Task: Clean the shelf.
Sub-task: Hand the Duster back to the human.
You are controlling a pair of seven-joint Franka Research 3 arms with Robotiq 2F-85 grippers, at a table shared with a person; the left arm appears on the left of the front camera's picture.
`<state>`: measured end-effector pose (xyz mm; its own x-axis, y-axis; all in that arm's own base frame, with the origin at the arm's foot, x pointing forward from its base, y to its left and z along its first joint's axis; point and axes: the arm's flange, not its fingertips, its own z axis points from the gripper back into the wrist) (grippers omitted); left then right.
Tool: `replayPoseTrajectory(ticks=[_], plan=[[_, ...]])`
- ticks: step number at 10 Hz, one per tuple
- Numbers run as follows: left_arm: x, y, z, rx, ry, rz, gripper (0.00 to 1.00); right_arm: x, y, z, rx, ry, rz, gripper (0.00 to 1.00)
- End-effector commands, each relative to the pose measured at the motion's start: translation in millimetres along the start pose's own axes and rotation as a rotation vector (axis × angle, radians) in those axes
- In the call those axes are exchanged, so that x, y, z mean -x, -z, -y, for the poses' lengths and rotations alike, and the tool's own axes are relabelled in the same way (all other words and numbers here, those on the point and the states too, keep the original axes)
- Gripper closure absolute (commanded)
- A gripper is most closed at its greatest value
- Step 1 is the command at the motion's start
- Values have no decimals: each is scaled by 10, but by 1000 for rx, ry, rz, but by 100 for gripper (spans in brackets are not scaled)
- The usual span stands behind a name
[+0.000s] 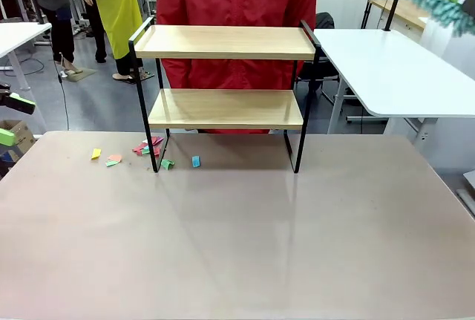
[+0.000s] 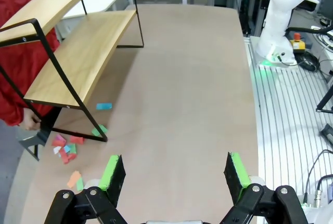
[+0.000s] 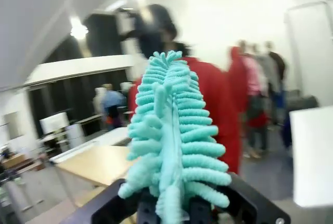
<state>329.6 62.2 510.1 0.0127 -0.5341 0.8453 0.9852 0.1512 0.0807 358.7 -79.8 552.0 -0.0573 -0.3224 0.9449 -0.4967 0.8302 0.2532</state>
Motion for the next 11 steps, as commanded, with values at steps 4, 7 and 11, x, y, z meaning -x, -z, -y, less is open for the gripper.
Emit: replayPoseTrajectory(ticks=[4, 7, 11], plan=[[-11, 5, -12, -5, 16, 34, 0, 684, -560, -157, 289, 1, -79, 84], [-11, 5, -12, -5, 16, 34, 0, 1004, -661, -22, 329, 26, -213, 84], [-11, 5, -12, -5, 16, 34, 0, 1443, -669, 35, 337, 65, -329, 84]])
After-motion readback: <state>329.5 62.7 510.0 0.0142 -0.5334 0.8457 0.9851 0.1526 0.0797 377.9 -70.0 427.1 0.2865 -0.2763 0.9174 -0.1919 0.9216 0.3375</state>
